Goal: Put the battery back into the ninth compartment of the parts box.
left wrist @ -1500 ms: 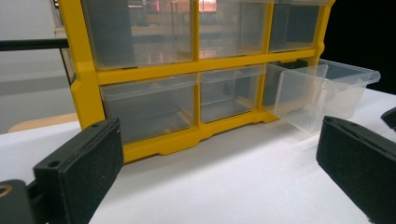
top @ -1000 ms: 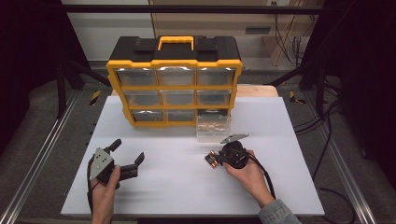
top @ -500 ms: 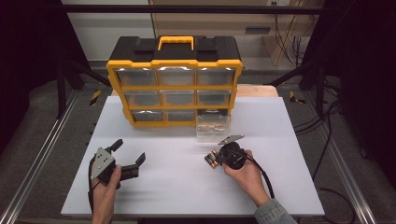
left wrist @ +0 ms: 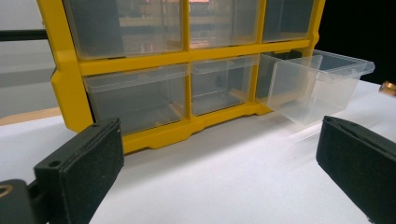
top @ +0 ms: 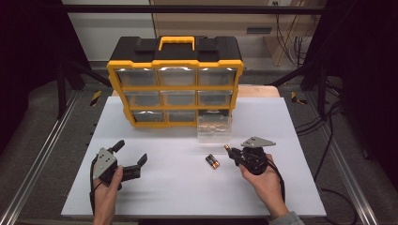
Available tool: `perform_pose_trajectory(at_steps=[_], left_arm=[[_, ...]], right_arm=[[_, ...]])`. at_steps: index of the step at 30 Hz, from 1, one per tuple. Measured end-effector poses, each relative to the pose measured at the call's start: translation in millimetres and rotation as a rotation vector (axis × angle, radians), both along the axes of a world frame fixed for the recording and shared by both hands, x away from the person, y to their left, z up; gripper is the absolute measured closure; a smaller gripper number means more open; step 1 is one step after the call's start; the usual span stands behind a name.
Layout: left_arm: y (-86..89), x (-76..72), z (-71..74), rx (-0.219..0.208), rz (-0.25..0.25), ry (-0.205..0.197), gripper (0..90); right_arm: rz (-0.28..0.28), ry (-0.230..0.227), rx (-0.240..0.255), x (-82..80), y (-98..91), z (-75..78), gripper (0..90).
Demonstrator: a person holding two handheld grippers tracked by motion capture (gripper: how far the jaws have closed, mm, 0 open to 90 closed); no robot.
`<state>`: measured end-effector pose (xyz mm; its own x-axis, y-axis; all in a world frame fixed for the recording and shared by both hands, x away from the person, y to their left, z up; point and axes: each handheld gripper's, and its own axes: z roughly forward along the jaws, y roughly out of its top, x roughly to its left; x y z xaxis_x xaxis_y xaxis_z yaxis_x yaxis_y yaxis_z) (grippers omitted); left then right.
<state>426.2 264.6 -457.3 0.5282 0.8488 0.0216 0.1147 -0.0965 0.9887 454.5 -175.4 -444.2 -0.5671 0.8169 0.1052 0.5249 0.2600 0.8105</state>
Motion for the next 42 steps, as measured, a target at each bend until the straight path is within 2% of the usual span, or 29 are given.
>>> perform_pose_trajectory(at_steps=[4, 6, 7, 8, 11, 18, 21, 26, 30, 42], left_arm=[[1.0, -1.7, 0.4, 0.002, 0.003, -0.004, 0.8], [1.0, -1.5, 0.2, 0.001, 0.004, -0.002, 0.8], [0.8, -1.0, 0.0, -0.001, 0.005, 0.001, 0.6], [0.2, -0.4, -0.4, -0.005, 0.003, 0.002, 0.6], [-1.6, -0.6, -0.9, -0.004, -0.005, 0.006, 0.7], [-1.9, 0.3, -1.0, 0.0, 0.001, 0.003, 0.9], [-0.5, -0.7, -0.9, -0.01, 0.005, 0.003, 0.9], [0.3, -1.7, -0.8, -0.017, 0.005, 0.003, 0.9], [0.8, -0.9, -1.7, -0.022, 0.004, 0.009, 0.9], [1.9, -1.4, -1.0, -0.033, 0.005, 0.005, 1.0]], right_arm=[[-0.018, -0.061, 0.023, -2.8, -7.4, 20.4, 76.8], [-0.017, -0.068, 0.027, -2.3, -8.8, 24.0, 76.7], [-0.023, -0.09, 0.035, -0.1, -12.5, 34.3, 76.8], [-0.023, -0.09, 0.035, -0.1, -12.5, 34.3, 76.8], [-0.037, -0.11, 0.059, 3.4, -17.9, 50.0, 76.8], [-0.042, -0.16, 0.068, 7.2, -23.0, 71.5, 76.8], [-0.053, -0.155, 0.086, 10.1, -24.8, 74.1, 76.8], [-0.043, -0.164, 0.079, 16.7, -22.4, 80.8, 76.8], [-0.034, -0.159, 0.102, 22.3, -20.2, 87.5, 76.8], [-0.019, -0.154, 0.088, 39.3, -8.9, 101.5, 76.8]])
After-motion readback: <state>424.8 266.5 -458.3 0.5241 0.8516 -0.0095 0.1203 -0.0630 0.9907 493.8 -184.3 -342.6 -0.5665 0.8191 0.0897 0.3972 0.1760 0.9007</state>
